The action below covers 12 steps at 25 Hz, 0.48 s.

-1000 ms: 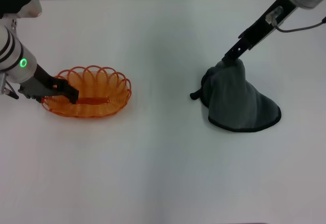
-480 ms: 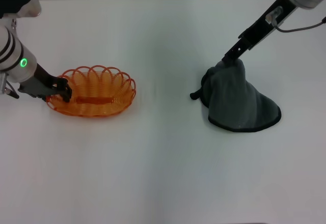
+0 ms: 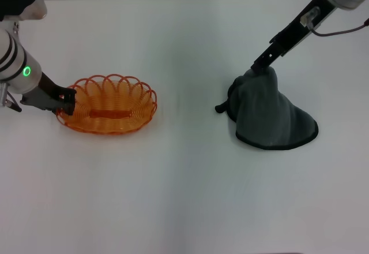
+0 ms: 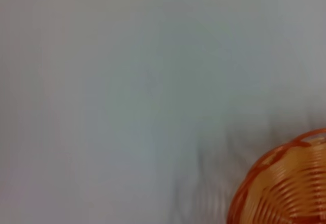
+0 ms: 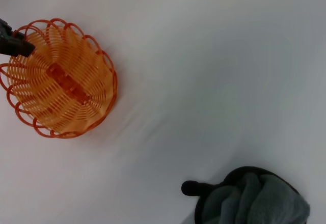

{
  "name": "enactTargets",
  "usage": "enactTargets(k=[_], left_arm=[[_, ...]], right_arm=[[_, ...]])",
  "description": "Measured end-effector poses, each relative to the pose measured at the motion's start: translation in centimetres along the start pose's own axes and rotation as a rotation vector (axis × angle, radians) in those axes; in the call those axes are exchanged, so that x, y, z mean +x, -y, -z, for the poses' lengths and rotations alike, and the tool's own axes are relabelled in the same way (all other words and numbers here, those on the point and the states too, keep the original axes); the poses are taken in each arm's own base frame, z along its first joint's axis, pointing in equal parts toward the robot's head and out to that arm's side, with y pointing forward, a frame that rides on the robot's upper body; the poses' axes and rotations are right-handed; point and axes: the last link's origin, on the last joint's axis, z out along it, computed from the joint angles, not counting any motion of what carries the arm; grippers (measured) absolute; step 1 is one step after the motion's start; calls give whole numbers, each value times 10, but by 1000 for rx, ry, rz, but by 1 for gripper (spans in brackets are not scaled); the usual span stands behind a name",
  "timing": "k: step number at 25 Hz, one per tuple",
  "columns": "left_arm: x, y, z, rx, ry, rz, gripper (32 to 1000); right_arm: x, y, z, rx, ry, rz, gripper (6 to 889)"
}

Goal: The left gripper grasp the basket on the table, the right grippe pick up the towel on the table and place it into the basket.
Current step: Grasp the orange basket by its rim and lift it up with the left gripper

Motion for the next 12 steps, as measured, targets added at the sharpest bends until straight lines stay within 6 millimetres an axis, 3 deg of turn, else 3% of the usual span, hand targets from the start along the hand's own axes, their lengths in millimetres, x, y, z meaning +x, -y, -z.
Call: enactTargets(k=[4,12], left_arm=[[0,0,0,1,1,-2,226],[0,3,5,-1,21,-17,201]], right_arm=[[0,0,0,0,0,0,779],[0,0,0,0,1,0,777]])
